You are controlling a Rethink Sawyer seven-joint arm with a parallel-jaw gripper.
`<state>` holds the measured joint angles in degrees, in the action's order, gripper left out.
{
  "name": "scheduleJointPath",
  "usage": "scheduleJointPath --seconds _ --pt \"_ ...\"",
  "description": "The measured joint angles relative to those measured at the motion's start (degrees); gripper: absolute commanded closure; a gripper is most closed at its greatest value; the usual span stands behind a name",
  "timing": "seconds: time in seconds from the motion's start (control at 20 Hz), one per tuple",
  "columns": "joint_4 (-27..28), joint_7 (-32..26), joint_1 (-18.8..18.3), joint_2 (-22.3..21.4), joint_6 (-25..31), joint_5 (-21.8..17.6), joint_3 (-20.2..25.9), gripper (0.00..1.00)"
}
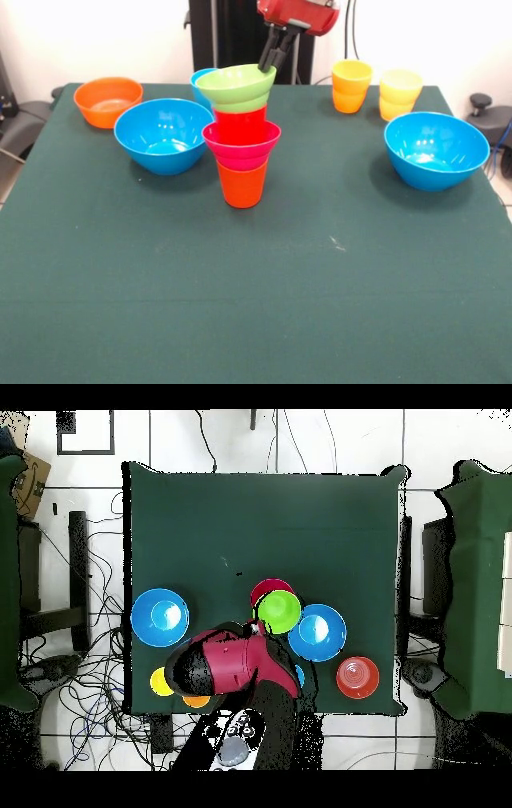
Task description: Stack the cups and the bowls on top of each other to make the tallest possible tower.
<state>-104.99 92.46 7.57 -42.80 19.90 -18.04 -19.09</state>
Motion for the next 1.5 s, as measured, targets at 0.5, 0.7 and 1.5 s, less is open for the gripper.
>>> scheduleJointPath --seconds 0.5,0.7,1.5 --pt "0.02 0.00 0.01 0.00 0.00 0.00 -0.03 1.00" --pt "0.02 0.00 0.02 0.00 0.00 0.00 -0.03 1.00" --pt "0.03 0.00 0.02 -0.01 0.00 -0.01 -0.03 0.00"
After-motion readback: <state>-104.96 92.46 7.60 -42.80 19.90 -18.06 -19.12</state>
